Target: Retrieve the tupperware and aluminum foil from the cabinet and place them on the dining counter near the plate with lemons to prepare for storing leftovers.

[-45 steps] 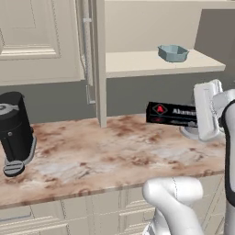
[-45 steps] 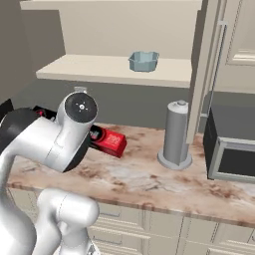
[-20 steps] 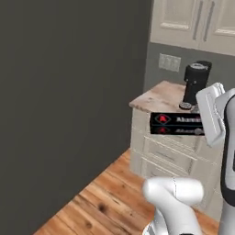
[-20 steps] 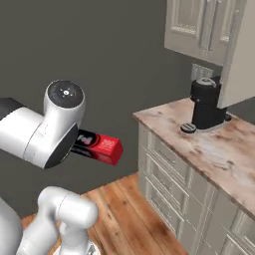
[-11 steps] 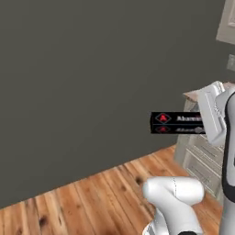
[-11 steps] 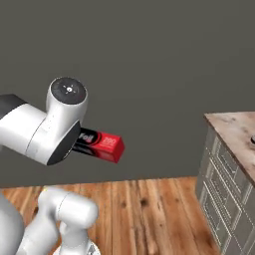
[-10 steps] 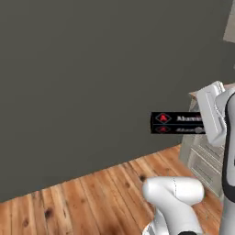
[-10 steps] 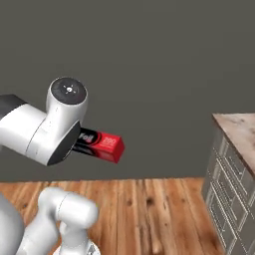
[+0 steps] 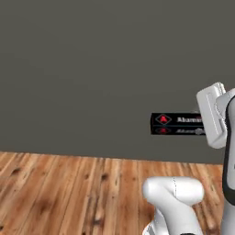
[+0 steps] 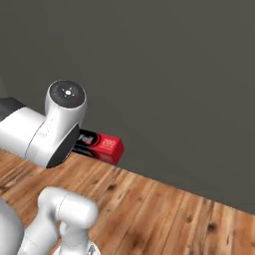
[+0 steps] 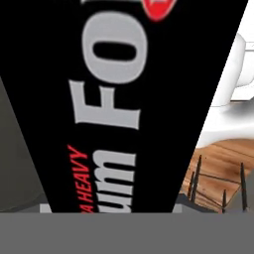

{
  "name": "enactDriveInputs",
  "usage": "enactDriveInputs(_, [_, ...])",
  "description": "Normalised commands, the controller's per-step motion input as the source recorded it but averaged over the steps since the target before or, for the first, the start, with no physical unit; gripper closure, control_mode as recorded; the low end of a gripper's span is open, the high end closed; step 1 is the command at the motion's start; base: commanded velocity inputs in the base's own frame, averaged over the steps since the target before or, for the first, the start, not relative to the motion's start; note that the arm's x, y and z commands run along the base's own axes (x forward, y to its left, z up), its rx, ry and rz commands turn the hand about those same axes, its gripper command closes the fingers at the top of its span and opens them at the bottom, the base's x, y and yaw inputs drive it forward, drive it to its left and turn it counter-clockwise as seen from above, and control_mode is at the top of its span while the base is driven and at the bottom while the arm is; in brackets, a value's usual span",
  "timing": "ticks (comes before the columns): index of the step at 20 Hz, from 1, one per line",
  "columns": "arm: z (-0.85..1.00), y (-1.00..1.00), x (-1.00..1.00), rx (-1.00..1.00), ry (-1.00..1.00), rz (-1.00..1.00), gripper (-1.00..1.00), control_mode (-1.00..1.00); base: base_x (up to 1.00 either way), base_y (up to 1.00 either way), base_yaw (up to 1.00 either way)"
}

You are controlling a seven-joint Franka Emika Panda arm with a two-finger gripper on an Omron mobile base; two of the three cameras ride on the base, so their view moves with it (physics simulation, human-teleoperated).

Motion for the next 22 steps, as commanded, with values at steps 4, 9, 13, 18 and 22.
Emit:
enactDriveInputs(4, [0.0, 0.0, 0.0, 0.0, 0.0, 0.0, 1.0, 1.0, -0.13, -0.01, 0.82])
enactDriveInputs(9, [0.0, 0.0, 0.0, 0.0, 0.0, 0.0, 1.0, 1.0, 0.0, -0.03, 0.85])
enactDriveInputs(13, [0.0, 0.0, 0.0, 0.0, 0.0, 0.0, 1.0, 1.0, 0.02, 0.0, 0.87])
enactDriveInputs(18, [0.0, 0.0, 0.0, 0.0, 0.0, 0.0, 1.0, 1.0, 0.24, -0.28, 0.76])
enactDriveInputs(22, [0.0, 0.0, 0.0, 0.0, 0.0, 0.0, 1.0, 1.0, 0.36, -0.93, 0.46])
